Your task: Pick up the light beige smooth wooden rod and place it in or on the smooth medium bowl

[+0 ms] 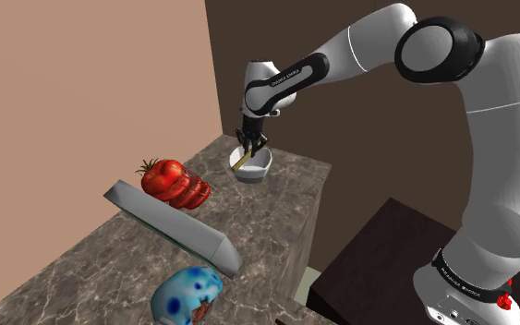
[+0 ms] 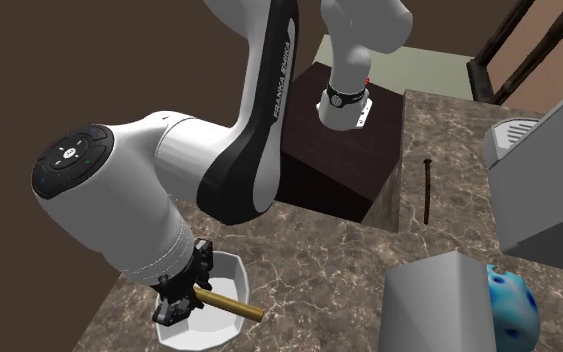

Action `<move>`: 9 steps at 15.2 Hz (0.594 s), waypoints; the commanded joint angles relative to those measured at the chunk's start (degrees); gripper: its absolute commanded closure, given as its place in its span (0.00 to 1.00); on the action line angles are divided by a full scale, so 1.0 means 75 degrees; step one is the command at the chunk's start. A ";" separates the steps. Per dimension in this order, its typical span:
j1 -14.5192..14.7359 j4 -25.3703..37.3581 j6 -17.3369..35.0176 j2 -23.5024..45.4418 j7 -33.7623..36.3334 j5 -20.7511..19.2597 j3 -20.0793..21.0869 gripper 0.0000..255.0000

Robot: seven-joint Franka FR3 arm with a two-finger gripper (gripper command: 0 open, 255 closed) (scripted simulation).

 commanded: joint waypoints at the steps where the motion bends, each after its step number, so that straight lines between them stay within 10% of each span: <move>1: 0.0023 -0.0070 0.0180 0.0112 0.0014 -0.0043 -0.0033 1.00; 8: 0.0022 -0.0070 0.0180 0.0112 0.0015 -0.0044 -0.0033 1.00; 9: 0.0022 -0.0067 0.0176 0.0112 0.0014 -0.0044 -0.0033 0.00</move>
